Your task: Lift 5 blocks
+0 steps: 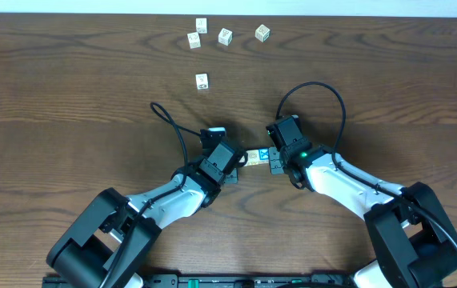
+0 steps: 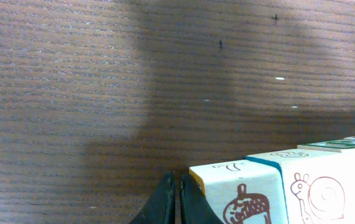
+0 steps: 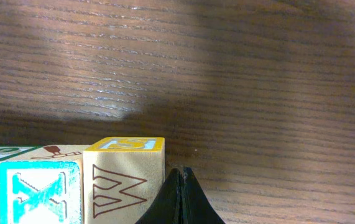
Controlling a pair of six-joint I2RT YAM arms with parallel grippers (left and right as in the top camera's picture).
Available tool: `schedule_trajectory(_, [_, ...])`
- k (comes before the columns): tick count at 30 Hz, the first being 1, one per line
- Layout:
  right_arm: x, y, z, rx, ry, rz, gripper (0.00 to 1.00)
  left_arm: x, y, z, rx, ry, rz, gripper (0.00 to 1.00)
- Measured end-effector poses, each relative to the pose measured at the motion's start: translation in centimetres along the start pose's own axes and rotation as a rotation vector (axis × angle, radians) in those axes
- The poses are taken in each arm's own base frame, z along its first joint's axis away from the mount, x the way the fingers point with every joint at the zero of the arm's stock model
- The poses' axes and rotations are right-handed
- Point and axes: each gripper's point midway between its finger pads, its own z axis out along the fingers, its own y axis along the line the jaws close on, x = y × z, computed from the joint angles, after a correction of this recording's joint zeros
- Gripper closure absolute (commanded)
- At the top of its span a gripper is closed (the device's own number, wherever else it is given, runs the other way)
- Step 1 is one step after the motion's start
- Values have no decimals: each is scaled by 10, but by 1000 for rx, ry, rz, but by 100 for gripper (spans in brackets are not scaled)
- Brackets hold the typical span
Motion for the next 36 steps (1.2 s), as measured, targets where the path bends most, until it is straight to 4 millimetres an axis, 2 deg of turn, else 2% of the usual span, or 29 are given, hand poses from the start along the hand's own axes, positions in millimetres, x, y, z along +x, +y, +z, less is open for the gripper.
schedule_trajectory(20, [6, -4, -2, 23, 32, 20, 99, 3, -2, -1, -2, 18, 29, 92])
schedule_trajectory(23, [6, -5, -2, 26, 34, 19, 99, 4, -1, -1, -7, 24, 34, 88])
schedule_trajectory(34, [8, -6, -2, 33, 41, 17, 99, 7, 0, -3, -30, 34, 49, 87])
schedule_trajectory(36, [8, -6, -2, 33, 41, 17, 99, 7, 1, -4, -32, 34, 50, 83])
